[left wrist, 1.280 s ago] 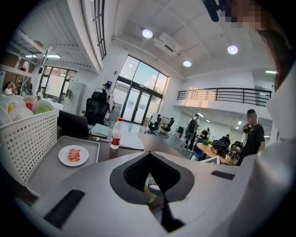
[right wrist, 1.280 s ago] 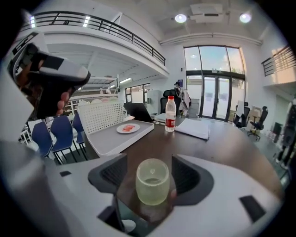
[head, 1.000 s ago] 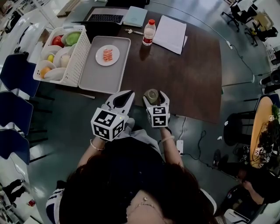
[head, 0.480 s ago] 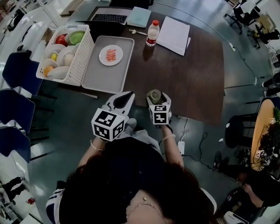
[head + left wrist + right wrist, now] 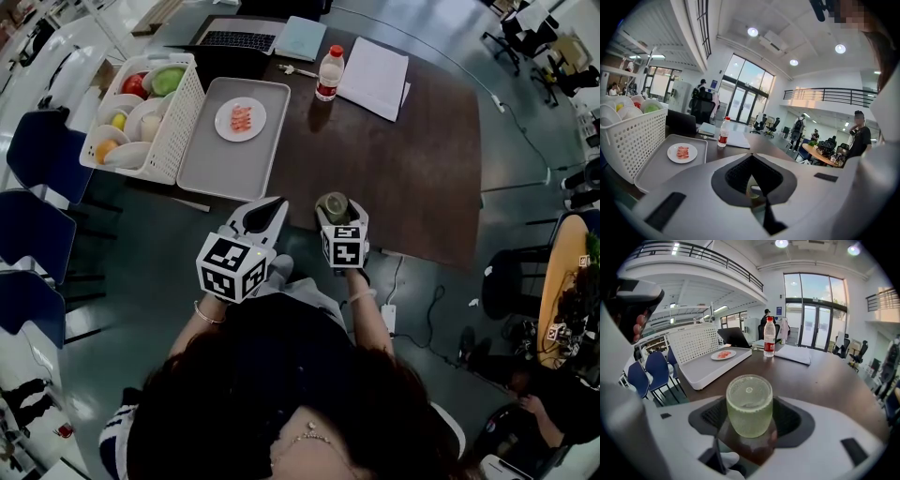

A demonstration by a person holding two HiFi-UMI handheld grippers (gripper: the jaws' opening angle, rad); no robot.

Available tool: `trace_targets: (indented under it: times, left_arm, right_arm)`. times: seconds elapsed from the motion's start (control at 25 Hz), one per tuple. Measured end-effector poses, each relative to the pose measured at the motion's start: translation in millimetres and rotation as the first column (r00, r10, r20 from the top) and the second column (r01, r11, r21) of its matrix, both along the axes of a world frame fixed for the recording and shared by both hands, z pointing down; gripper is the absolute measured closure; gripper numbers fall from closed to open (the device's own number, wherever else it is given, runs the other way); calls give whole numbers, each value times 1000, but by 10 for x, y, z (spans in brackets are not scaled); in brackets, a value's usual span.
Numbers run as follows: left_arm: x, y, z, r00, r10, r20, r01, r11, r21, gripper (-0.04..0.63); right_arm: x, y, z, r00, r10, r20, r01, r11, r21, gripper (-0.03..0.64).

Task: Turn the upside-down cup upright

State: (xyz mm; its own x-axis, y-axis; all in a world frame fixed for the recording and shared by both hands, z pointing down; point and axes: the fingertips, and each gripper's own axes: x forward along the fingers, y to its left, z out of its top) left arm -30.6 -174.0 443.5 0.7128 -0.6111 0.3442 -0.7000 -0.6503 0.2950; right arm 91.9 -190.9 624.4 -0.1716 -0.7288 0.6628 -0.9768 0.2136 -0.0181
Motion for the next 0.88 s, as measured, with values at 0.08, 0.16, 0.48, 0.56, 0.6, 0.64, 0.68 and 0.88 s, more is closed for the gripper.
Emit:
trace_targets:
  times: [0.08, 0.16, 0.48, 0.56, 0.6, 0.64, 0.68, 0.88]
  left_arm:
    - [3, 4, -10, 1000, -1, -3, 1, 1000, 1, 595]
    - [0, 2, -14, 1000, -2, -7, 2, 1000, 2, 595]
    - [-20, -43, -45, 999, -13, -29, 14, 1000, 16, 595]
    - [-15, -52, -66, 999, -18, -37, 18, 1000, 21, 595]
    - [-12, -54, -77, 999, -19, -40, 20, 1000, 23, 595]
    - [-8, -53, -86, 999, -20, -44, 21, 999, 24, 595]
    - [-3, -52, -95, 998, -20, -51, 21, 1000, 22, 595]
    - [39, -48, -172, 993, -8, -116, 10, 1000, 16, 595]
  right_arm:
    - [3, 1, -82, 1000, 6, 16, -6, 1000, 15, 302]
    - [8, -4, -184, 999, 13, 37, -15, 999, 34, 302]
    - [17, -3, -730, 985, 32, 169, -55, 989, 136, 302]
    - [27, 0, -883, 978, 33, 207, -68, 984, 163, 302]
    - [35, 4, -958, 974, 33, 224, -74, 982, 176, 302]
    - [41, 9, -1032, 970, 32, 241, -79, 979, 189, 302]
    - [47, 17, -1103, 965, 30, 259, -85, 976, 201, 302]
    - [60, 65, -1405, 932, 17, 363, -112, 963, 243, 302]
